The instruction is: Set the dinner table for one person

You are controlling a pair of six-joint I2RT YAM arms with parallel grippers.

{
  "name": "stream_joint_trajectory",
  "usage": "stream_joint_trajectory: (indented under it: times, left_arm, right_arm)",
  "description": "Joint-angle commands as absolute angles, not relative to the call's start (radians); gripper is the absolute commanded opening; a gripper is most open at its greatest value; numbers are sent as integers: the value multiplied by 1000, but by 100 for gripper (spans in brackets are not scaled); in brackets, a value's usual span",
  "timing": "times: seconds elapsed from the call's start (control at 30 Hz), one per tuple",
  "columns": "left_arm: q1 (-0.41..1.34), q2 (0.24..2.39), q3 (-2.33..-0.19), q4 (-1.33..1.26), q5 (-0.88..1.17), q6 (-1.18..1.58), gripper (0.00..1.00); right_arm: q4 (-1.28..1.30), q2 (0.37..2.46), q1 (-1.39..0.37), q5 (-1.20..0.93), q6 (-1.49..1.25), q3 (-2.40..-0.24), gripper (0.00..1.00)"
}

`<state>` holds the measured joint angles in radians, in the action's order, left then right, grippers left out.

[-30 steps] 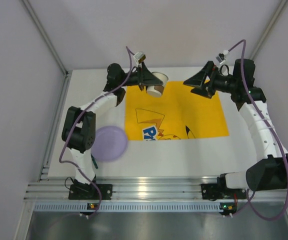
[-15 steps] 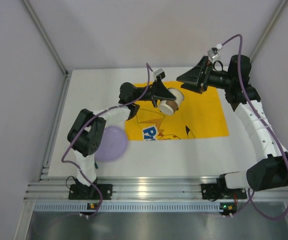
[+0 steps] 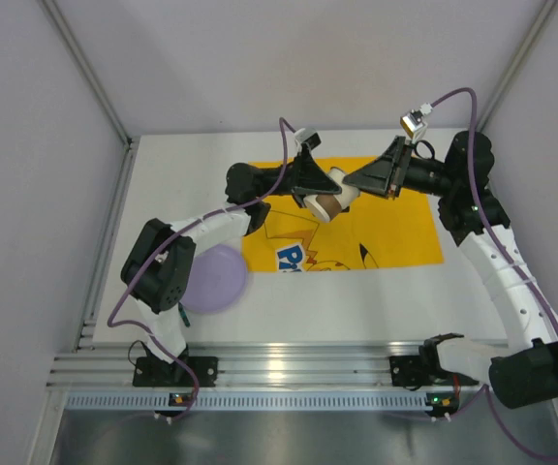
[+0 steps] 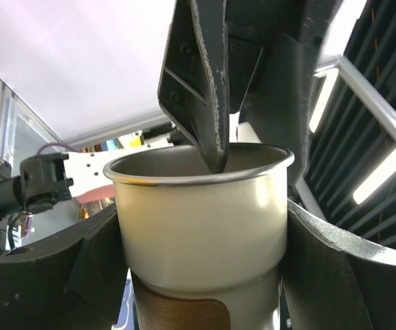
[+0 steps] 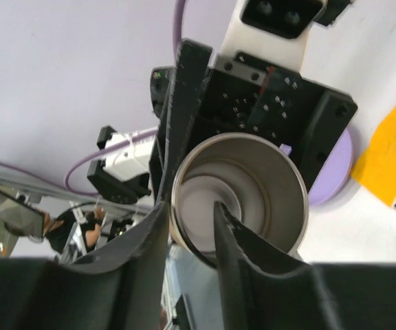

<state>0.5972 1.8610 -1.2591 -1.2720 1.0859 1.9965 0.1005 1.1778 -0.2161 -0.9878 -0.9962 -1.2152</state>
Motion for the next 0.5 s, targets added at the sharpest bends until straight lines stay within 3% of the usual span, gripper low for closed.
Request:
stream_joint_trajectory:
  times: [0.0, 0.1, 0.17, 0.3, 0.4, 0.43, 0.47]
  left_arm:
    - [614, 1804, -1256, -1697, 1058, 2083, 0]
    - [624, 1801, -1243, -1697, 1052, 2083, 0]
    - [630, 1795, -1232, -1697, 1051, 2082, 0]
    - [641, 1786, -1216, -1697, 1046, 2075, 0]
    - [641, 1779, -1203, -1694, 1032, 2065, 28]
    - [641, 1775, -1201, -1686, 1028, 2053, 43]
    - [641, 1773, -1198, -1677, 1026, 2043, 47]
  right_arm:
    - [40, 1112, -252, -1028, -1034, -1192, 30]
    - [40, 1097, -267, -1028, -1034, -1166, 8]
    - [38, 1089, -275, -1028, -1034, -1152, 1]
    - [37, 1075, -287, -1028, -1029, -1146, 0]
    - [38, 1069, -288, -1023, -1023, -1146, 0]
    - [38, 1069, -290, -1022, -1022, -1146, 0]
    - [41, 1069, -288, -1020, -1017, -1144, 0]
